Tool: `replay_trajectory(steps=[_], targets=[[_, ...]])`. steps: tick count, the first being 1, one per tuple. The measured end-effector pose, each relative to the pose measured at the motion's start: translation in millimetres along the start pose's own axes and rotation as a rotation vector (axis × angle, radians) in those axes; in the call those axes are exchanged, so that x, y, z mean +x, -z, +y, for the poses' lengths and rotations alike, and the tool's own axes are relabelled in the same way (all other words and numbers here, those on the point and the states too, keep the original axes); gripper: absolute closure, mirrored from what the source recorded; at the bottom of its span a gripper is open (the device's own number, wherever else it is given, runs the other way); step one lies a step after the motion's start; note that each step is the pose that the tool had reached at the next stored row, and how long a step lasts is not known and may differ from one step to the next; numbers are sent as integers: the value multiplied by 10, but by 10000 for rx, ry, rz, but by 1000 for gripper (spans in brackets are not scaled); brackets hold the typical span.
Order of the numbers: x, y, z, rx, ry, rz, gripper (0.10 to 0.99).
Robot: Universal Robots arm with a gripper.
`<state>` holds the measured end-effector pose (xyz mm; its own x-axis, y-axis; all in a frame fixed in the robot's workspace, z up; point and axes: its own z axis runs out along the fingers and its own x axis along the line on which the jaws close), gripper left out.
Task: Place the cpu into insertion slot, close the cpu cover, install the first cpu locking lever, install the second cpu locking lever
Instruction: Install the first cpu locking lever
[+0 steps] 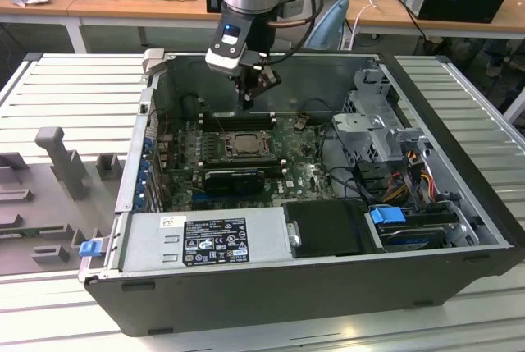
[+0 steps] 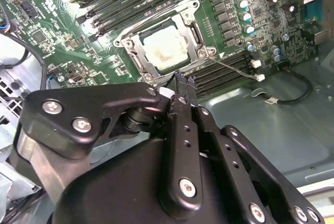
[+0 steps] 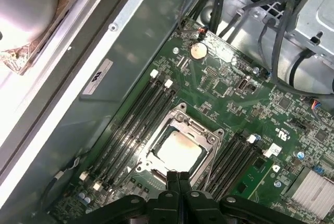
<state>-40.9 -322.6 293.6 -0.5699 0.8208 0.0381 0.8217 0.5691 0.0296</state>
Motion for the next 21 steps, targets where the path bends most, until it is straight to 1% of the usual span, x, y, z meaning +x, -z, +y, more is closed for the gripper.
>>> replay_trajectory(steps=[1, 16, 21], targets=[[0, 0, 0, 4, 119, 4, 980], [0, 0, 0, 29, 760, 23, 980], [0, 0, 0, 41, 1073, 32, 980]])
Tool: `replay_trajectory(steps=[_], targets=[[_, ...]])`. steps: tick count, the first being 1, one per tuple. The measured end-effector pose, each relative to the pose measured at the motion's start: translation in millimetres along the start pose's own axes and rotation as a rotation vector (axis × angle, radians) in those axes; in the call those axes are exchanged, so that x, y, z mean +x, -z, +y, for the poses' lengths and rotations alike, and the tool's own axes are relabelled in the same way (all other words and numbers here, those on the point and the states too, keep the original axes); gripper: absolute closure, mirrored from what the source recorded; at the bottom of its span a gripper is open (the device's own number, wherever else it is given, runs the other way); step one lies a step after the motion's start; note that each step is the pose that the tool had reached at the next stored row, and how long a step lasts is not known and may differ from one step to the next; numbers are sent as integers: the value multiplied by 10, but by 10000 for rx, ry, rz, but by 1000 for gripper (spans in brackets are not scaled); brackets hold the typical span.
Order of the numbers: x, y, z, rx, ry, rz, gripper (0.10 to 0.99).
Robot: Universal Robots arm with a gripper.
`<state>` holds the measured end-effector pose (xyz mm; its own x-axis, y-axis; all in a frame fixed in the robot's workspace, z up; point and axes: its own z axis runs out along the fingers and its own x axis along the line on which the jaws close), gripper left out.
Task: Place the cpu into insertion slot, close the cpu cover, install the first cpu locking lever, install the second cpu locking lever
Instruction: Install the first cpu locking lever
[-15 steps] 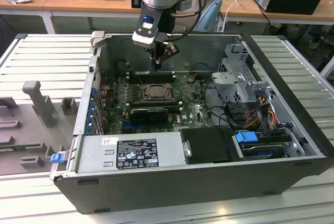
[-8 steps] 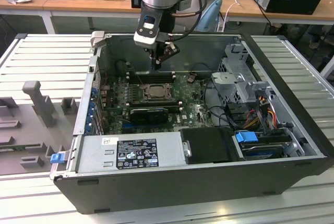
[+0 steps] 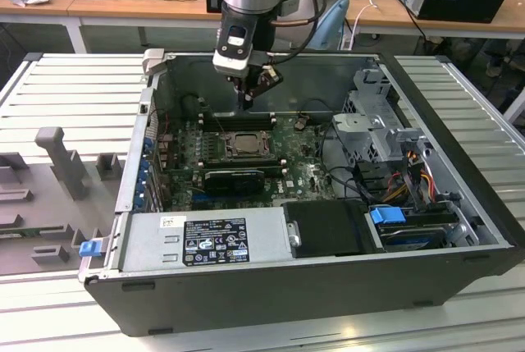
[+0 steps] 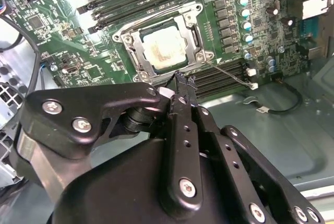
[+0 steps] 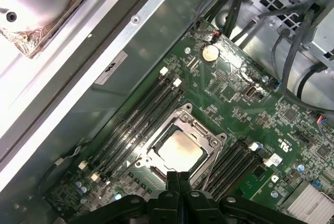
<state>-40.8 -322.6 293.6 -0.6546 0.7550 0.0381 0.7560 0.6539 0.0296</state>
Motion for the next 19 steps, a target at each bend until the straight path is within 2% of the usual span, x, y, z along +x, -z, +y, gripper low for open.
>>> replay_trajectory(steps=[9, 19], targets=[[0, 0, 0, 19, 822, 15, 980], [0, 0, 0, 25, 1436, 17, 980]])
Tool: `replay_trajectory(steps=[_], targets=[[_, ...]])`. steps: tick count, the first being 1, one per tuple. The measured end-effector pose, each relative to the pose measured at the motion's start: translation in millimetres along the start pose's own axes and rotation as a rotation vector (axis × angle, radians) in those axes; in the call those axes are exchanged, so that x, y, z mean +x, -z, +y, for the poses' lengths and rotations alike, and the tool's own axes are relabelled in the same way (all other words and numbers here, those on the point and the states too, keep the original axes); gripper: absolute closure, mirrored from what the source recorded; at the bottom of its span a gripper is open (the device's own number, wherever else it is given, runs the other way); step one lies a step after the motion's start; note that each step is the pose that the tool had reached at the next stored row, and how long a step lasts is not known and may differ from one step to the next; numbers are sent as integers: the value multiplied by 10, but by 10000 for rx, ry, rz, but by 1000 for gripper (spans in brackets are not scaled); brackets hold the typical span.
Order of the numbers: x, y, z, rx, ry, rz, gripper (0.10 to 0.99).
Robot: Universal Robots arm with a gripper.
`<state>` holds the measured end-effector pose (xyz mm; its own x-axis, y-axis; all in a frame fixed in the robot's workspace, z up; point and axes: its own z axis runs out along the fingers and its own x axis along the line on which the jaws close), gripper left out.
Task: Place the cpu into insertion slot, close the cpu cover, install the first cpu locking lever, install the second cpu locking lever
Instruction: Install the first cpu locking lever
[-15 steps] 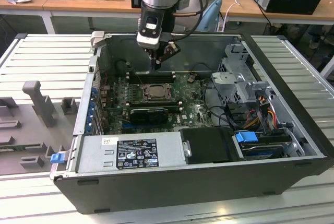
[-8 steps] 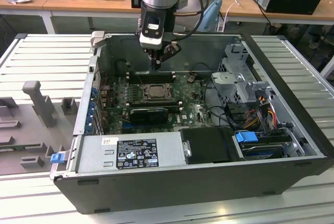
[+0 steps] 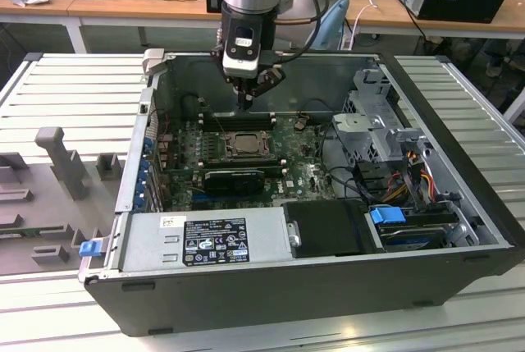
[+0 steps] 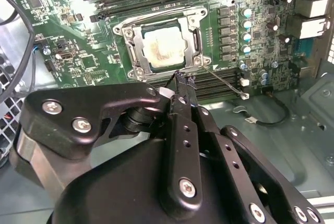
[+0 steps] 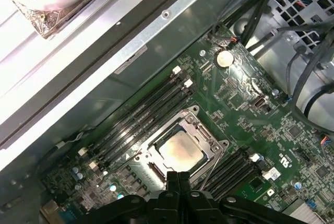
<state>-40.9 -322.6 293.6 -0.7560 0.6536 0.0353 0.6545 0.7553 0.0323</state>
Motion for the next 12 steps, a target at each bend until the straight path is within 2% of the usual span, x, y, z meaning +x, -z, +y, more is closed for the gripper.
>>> replay_trajectory(steps=[12], targets=[[0, 0, 0, 22, 650, 20, 980]])
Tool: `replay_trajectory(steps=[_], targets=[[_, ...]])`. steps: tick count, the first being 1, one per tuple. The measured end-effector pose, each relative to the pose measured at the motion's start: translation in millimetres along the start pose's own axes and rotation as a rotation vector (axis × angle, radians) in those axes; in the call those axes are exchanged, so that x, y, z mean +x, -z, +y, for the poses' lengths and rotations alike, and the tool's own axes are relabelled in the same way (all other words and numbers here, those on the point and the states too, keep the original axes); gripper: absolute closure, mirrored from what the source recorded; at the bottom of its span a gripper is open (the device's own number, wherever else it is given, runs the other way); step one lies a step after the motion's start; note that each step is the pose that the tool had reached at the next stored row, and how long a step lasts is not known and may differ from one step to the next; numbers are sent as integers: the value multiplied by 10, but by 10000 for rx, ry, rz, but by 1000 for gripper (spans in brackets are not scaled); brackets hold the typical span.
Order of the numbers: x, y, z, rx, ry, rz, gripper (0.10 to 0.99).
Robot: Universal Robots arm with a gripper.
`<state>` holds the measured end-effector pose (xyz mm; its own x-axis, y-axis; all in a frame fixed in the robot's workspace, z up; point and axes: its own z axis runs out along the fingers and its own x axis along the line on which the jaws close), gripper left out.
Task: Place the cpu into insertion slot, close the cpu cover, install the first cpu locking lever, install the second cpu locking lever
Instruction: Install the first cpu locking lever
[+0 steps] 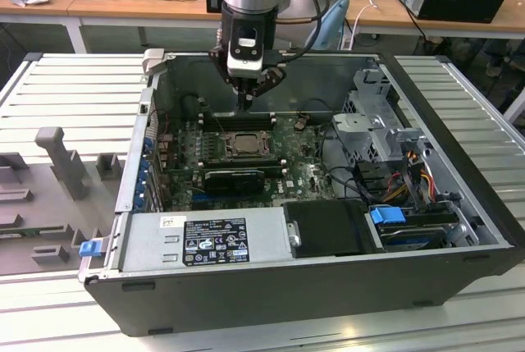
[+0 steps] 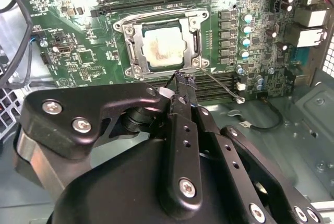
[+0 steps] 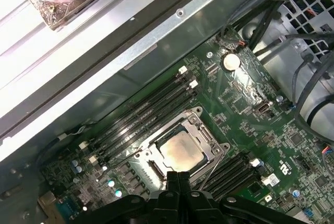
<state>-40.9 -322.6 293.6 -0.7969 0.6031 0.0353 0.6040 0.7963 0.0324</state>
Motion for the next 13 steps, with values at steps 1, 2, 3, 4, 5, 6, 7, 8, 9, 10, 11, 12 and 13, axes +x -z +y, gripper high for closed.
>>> replay_trajectory(steps=[1, 2, 3, 4, 5, 6, 7, 8, 9, 10, 11, 12, 13], targets=[[0, 0, 0, 2, 46, 1, 980], [0, 0, 0, 3, 84, 3, 980], [0, 0, 0, 4, 132, 4, 980], [0, 0, 0, 6, 170, 5, 980], [0, 0, 0, 7, 219, 7, 980], [0, 0, 0, 9, 259, 8, 980], [0, 0, 0, 12, 338, 11, 980], [0, 0, 0, 13, 385, 12, 980], [0, 0, 0, 15, 424, 13, 980], [0, 0, 0, 18, 518, 16, 980], [0, 0, 0, 19, 563, 18, 980], [0, 0, 0, 21, 604, 19, 980], [0, 0, 0, 22, 650, 21, 980]])
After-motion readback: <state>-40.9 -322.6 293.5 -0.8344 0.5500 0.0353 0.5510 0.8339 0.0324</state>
